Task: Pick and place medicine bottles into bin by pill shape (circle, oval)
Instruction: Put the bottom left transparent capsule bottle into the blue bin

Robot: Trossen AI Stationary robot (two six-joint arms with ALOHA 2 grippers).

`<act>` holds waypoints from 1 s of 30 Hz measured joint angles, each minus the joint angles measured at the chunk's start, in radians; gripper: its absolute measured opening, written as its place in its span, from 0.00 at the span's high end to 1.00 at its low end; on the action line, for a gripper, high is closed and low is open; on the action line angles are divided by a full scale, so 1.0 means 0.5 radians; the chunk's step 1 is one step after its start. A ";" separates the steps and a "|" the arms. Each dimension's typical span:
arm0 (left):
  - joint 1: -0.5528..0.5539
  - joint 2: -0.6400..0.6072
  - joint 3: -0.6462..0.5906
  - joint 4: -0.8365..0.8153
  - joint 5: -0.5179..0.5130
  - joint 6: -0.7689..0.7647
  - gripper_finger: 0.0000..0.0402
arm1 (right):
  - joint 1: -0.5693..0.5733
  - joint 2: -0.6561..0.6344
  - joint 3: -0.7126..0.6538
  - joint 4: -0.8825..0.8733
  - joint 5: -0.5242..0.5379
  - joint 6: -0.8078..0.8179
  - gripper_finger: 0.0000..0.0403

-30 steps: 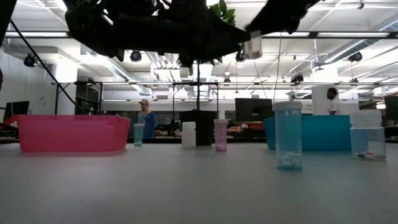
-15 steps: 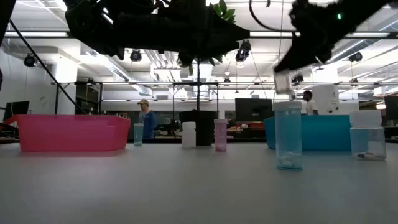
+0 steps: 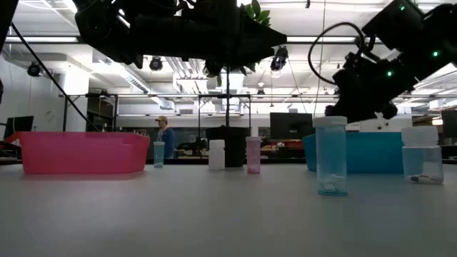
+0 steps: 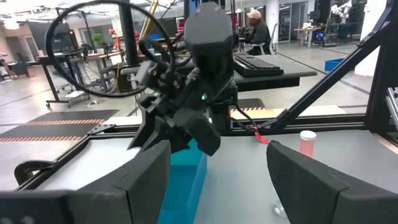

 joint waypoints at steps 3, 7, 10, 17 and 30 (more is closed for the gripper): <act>0.002 0.000 0.001 0.000 -0.001 -0.003 0.39 | -0.034 0.031 -0.038 0.095 -0.012 0.000 0.67; 0.002 0.000 0.001 0.000 -0.001 -0.004 0.39 | -0.044 0.086 -0.086 0.197 -0.015 0.015 0.67; 0.002 0.000 0.001 0.000 -0.001 -0.004 0.39 | -0.044 0.127 -0.105 0.259 -0.014 0.069 0.67; 0.002 0.000 0.002 0.000 -0.001 -0.004 0.39 | -0.044 0.274 -0.056 0.295 -0.013 0.099 0.67; 0.002 0.000 0.003 -0.004 -0.001 -0.003 0.39 | -0.043 0.552 0.073 0.294 0.094 0.022 0.67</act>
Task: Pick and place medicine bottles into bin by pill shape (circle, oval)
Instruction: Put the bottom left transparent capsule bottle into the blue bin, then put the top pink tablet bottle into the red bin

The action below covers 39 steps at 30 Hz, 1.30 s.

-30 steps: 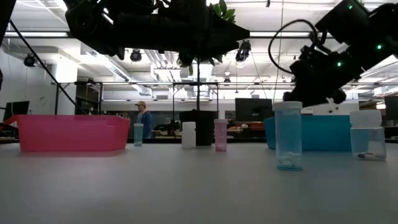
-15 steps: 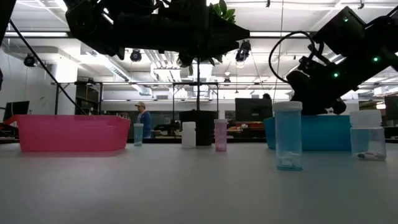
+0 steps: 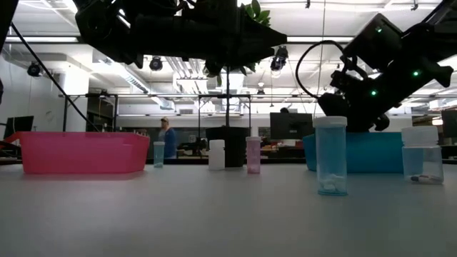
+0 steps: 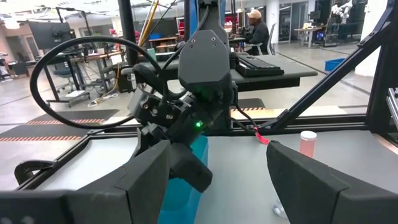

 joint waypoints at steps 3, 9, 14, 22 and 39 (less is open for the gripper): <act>0.000 0.000 0.000 0.000 0.000 0.000 0.39 | 0.000 0.033 0.018 -0.002 -0.001 -0.002 0.67; -0.001 0.000 0.000 0.000 0.000 0.000 0.39 | 0.000 0.087 0.049 -0.003 -0.003 0.005 0.62; 0.000 0.000 0.000 0.000 0.000 0.001 0.39 | 0.000 0.090 0.068 -0.006 -0.017 0.027 0.53; -0.001 0.000 0.000 0.000 0.000 0.000 0.39 | 0.002 -0.073 0.074 -0.053 -0.027 0.018 0.49; -0.001 0.000 0.000 0.000 0.000 -0.012 0.39 | 0.153 -0.788 0.073 -0.020 -0.648 -0.506 0.50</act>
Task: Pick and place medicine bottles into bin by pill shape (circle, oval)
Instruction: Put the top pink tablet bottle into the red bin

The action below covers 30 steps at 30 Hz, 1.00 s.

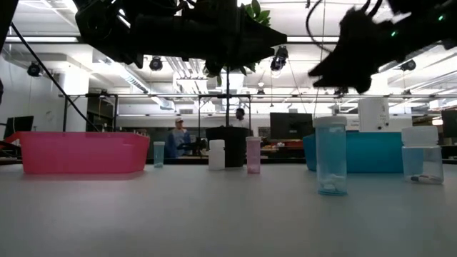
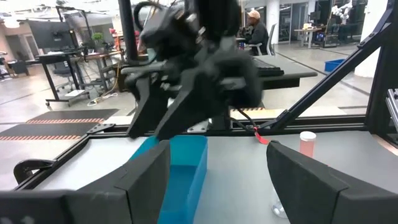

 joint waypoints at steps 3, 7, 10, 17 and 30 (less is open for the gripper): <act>-0.001 0.000 0.000 0.000 0.000 -0.053 0.39 | 0.092 -0.071 -0.019 0.129 -0.025 -0.226 0.50; -0.002 0.000 0.000 -0.020 0.000 -0.108 0.39 | 0.187 -0.128 -0.082 0.446 -0.278 -0.493 0.50; -0.002 0.000 0.001 -0.140 0.000 -0.242 0.39 | 0.224 -0.156 -0.102 0.580 -0.404 -0.612 0.50; 0.003 0.001 0.186 -0.944 -0.102 -0.662 0.39 | 0.229 -0.227 -0.104 0.583 -0.406 -0.789 0.50; 0.028 0.001 0.619 -2.000 -0.301 -0.325 0.39 | 0.228 -0.424 -0.105 0.401 -0.403 -0.960 0.50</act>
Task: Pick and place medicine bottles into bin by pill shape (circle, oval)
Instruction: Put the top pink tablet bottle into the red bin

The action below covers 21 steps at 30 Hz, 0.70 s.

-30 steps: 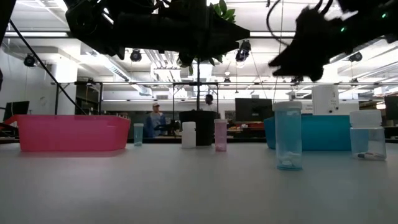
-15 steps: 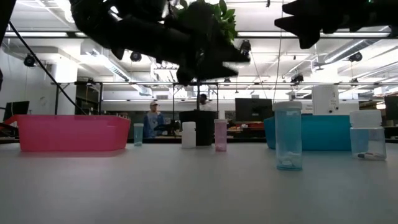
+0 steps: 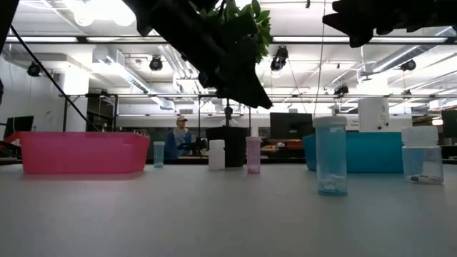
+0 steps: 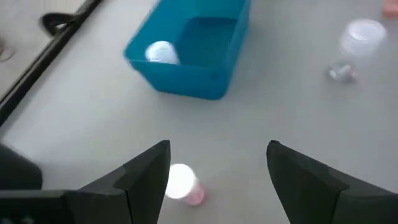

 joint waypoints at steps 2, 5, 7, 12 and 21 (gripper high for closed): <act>0.036 0.000 0.000 -0.005 0.014 0.014 0.39 | 0.000 -0.030 0.000 -0.043 0.001 0.024 0.50; 0.098 0.000 -0.004 -0.011 0.018 0.013 0.39 | 0.000 -0.050 0.000 -0.095 0.001 0.039 0.50; 0.128 0.000 -0.005 -0.001 0.053 0.013 0.39 | 0.000 -0.049 0.000 -0.107 0.001 0.034 0.50; 0.156 0.016 -0.021 0.009 0.099 0.010 0.39 | 0.000 -0.046 0.000 -0.120 0.002 0.021 0.50; 0.163 0.092 -0.022 0.049 0.078 -0.039 0.39 | 0.000 -0.048 0.000 -0.133 0.003 0.016 0.50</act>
